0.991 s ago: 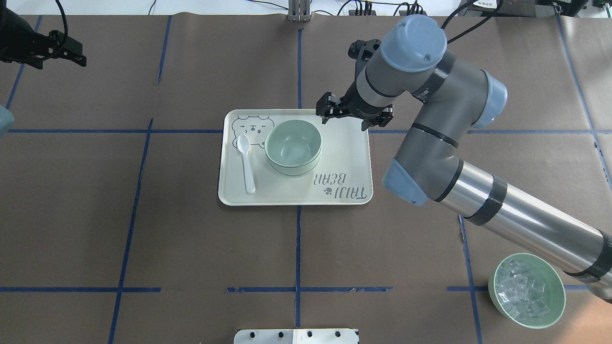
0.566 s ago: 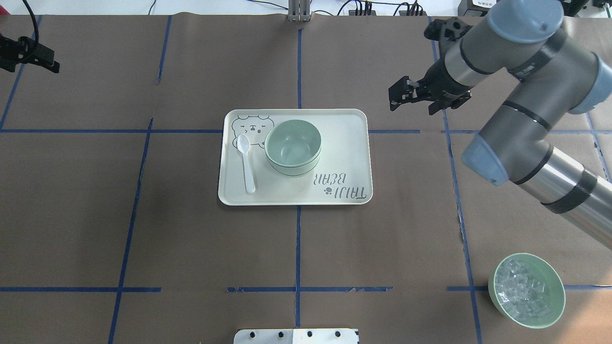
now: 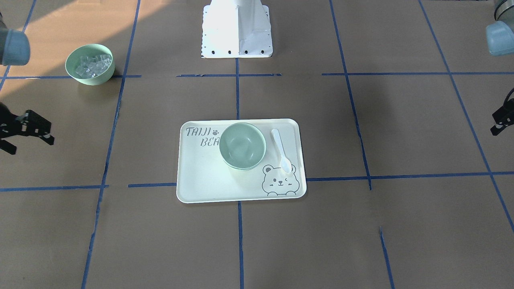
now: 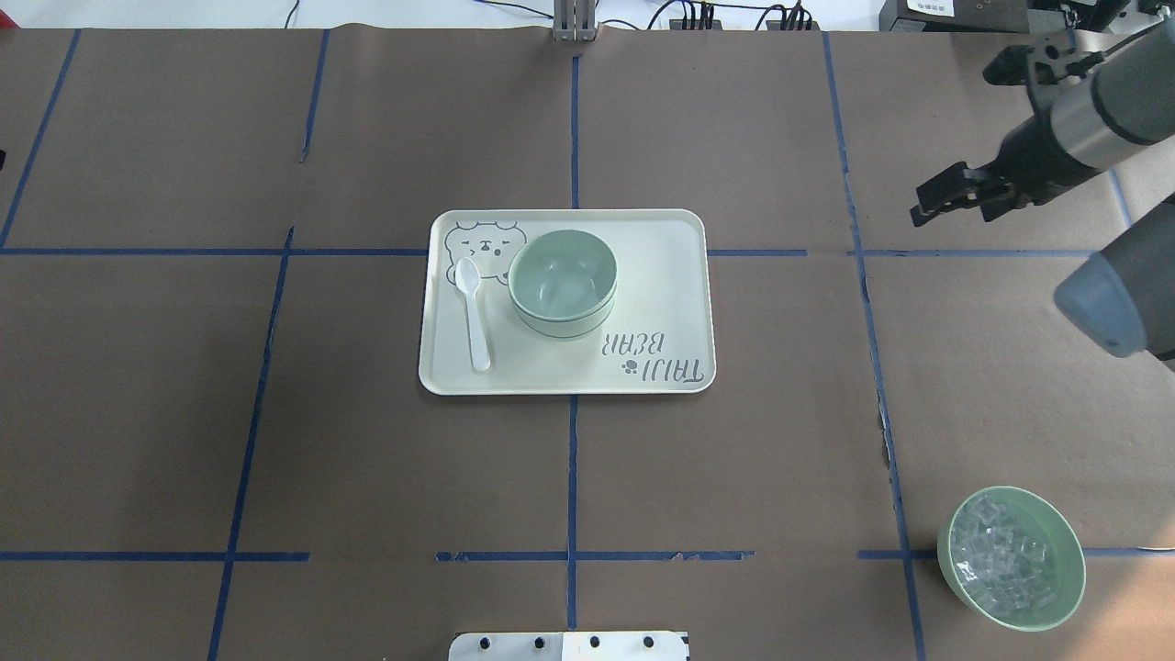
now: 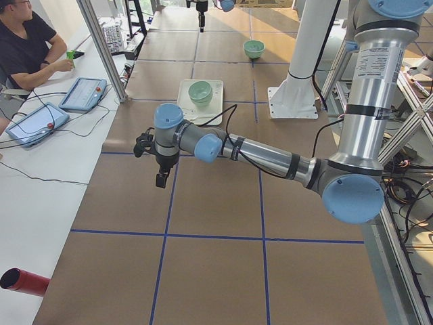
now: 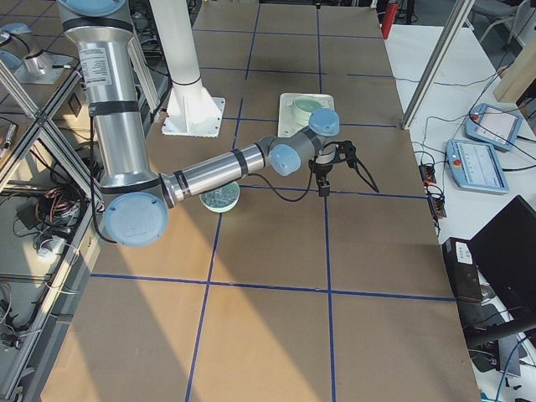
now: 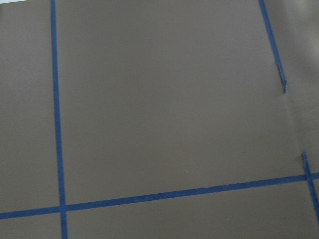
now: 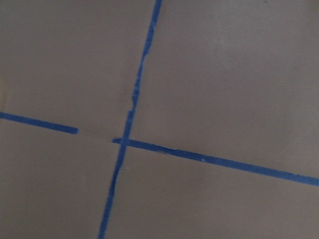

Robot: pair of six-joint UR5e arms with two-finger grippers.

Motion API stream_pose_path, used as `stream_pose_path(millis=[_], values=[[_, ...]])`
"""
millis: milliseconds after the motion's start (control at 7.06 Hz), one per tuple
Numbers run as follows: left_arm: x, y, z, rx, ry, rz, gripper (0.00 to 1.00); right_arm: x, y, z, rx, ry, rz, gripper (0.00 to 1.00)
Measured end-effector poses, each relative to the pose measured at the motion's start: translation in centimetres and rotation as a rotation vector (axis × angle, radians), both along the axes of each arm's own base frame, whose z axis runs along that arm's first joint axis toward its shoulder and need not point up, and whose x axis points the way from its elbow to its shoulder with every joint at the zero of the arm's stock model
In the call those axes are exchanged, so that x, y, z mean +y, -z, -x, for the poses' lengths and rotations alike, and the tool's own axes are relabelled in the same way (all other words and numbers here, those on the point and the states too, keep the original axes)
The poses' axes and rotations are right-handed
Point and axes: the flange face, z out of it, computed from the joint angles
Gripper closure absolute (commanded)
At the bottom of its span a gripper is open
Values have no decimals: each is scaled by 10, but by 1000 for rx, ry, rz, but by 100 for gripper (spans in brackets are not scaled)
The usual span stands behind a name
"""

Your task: Stack green bowls together

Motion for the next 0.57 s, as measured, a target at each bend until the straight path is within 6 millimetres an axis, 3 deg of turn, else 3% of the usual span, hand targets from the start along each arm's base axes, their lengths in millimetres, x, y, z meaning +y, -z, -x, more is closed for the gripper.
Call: stream_pose_path(millis=[283,566], values=[[5,-41,45,-50,-61,18,0,6,-75,-78,67,33,-38,0],[11,-86,86,-69,-83,59,0,8,-122,-144,116,77,-29,0]])
